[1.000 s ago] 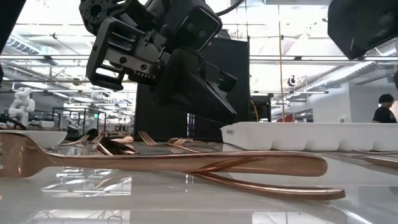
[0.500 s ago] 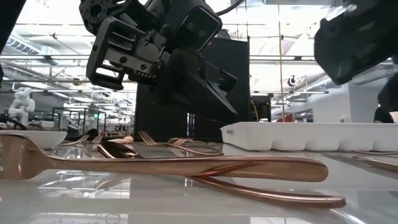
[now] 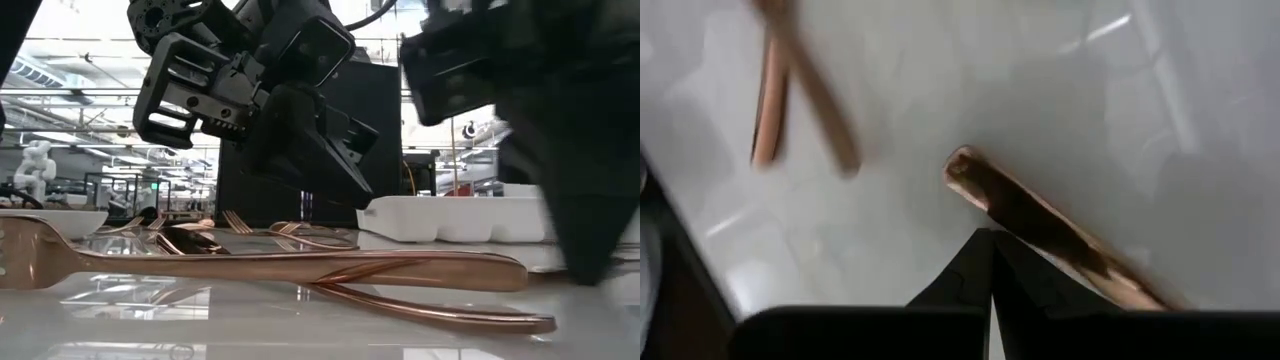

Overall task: Sort silverware
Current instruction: Put the bronze knife into the silverware tray

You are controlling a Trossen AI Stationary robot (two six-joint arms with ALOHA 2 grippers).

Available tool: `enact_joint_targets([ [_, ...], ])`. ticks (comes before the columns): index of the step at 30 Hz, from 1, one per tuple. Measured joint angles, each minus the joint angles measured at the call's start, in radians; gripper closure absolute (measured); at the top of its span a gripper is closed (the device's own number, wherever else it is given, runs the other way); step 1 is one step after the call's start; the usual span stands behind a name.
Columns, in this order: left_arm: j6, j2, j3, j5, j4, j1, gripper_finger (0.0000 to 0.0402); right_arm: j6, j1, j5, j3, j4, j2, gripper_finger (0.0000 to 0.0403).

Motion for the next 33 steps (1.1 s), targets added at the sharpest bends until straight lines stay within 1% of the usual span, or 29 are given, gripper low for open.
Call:
enact_joint_targets([
  [5,0.0,0.0,0.0,0.0,0.001,0.0,0.0402,-0.011,-0.037,0.065,0.0,0.001,0.001,0.0403],
  [12,0.0,0.0,0.0,0.0,0.0,0.0,0.0402,-0.089,-0.075,0.154,-0.001,0.021,0.002,0.0403],
  [16,0.0,0.0,0.0,0.0,0.001,0.0,0.0402,-0.135,-0.085,0.145,-0.002,0.052,-0.003,0.0403],
  [20,0.003,0.0,0.0,-0.013,0.041,0.0,0.0402,-0.121,-0.057,0.151,-0.004,0.038,-0.036,0.0403],
  [25,-0.003,0.001,-0.001,-0.07,0.074,0.0,0.0402,-0.079,0.013,0.262,-0.001,0.019,-0.108,0.0403],
  [29,-0.09,0.001,0.0,-0.168,0.117,0.0,0.039,-0.021,0.066,0.343,-0.002,-0.092,-0.148,0.0403],
  [33,-0.165,0.001,0.0,-0.189,0.113,-0.002,0.0356,0.07,0.106,0.401,-0.002,-0.244,-0.187,0.0403],
])
